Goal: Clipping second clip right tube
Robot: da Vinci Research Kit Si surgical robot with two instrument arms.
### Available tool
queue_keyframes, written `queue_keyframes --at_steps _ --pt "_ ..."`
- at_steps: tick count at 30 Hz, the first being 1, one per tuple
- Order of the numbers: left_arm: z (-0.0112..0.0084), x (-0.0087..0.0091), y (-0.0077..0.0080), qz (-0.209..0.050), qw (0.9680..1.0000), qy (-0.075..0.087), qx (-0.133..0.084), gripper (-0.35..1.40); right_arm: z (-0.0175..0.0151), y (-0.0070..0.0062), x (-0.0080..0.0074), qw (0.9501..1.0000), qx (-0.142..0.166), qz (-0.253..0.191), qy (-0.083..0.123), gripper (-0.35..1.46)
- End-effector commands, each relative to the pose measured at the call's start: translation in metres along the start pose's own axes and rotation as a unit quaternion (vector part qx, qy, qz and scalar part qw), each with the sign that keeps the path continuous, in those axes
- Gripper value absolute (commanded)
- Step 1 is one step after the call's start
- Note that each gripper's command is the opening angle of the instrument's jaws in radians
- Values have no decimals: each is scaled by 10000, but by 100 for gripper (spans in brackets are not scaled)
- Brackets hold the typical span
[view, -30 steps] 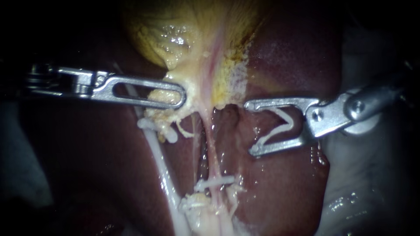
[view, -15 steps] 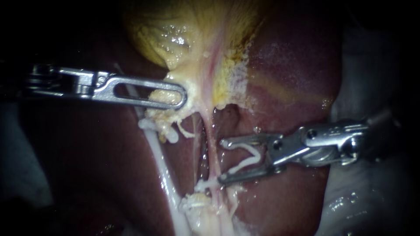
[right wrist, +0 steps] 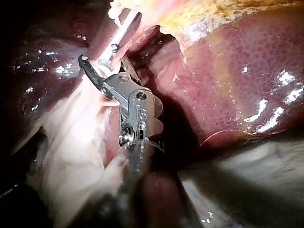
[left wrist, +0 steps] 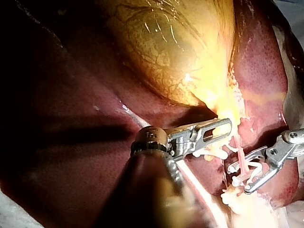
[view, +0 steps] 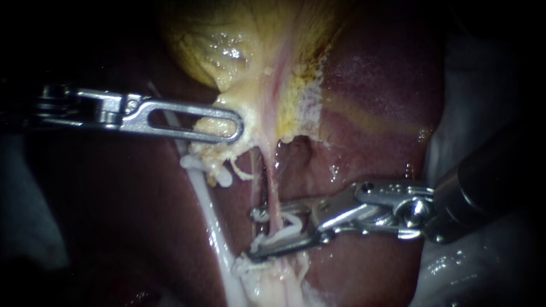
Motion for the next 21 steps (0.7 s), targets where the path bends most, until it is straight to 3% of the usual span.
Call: queue_keyframes --at_steps 1,3,7,21 --pt "0 0 0 0 10000 0 -2 -35 -1 -1 1 10000 -2 7 -8 30" --pt "0 0 0 1 10000 0 -2 -35 -3 0 0 9999 -43 94 8 16" --pt "0 0 0 1 10000 -1 -2 -35 -7 0 -2 9992 -127 386 45 -33" --pt "2 0 2 4 10000 -2 -3 -35 -12 5 -8 9992 -147 367 63 -35"
